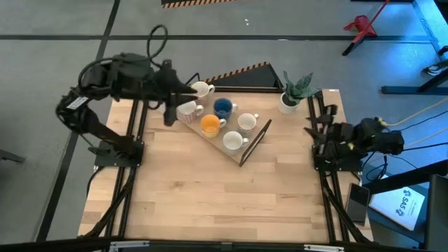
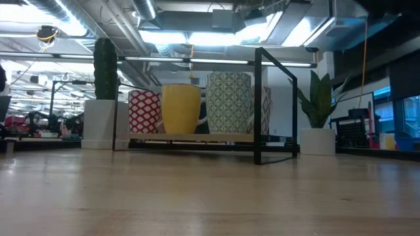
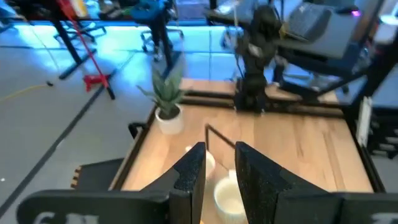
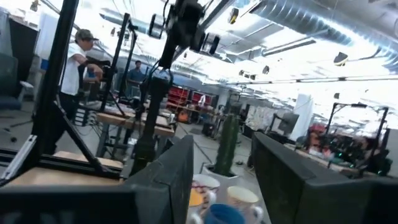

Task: Place coffee mugs
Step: Return to Home Position

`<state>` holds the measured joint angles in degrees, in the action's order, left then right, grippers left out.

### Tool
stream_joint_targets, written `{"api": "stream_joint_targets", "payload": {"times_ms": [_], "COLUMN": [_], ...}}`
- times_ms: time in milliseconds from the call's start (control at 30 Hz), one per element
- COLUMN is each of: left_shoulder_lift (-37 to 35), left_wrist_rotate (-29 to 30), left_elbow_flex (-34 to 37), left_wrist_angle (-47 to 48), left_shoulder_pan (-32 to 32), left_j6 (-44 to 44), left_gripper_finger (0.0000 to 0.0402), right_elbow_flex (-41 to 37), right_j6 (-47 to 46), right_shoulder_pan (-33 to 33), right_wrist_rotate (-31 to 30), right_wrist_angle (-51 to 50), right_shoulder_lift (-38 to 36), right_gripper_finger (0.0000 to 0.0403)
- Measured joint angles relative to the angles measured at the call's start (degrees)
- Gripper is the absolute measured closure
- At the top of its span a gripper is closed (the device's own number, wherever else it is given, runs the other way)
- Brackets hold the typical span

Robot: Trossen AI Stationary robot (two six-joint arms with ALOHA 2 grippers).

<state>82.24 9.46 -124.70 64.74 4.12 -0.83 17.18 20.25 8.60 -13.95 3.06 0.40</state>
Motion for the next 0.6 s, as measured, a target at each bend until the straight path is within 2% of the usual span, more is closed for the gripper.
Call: {"api": "stream_joint_targets", "payload": {"times_ms": [267,333,500,600], "left_shoulder_lift": [-20.6,-25.8,-38.2,-45.1], "left_wrist_rotate": [0.1,-0.1,-6.8,-7.4], "left_elbow_flex": [29.9,38.3,58.9,68.9], "left_wrist_angle": [-11.7,-17.2,-34.4,-41.2], "left_shoulder_pan": [0.0,-0.2,-1.9,-1.8], "left_j6": [-3.5,-5.4,-10.1,-13.1], "left_gripper_finger": [0.0321,0.0321,0.0321,0.0321], "right_elbow_flex": [12.5,13.2,13.1,12.8], "right_j6": [5.1,5.2,3.7,2.6], "right_shoulder_pan": [0.0,0.0,0.0,0.0], "right_wrist_rotate": [-0.5,-0.4,0.1,0.1], "right_wrist_angle": [-15.0,-15.5,-17.1,-17.8], "right_shoulder_lift": [-0.1,-0.1,-0.1,-0.1], "right_gripper_finger": [0.0253,0.0253,0.0253,0.0253]}}
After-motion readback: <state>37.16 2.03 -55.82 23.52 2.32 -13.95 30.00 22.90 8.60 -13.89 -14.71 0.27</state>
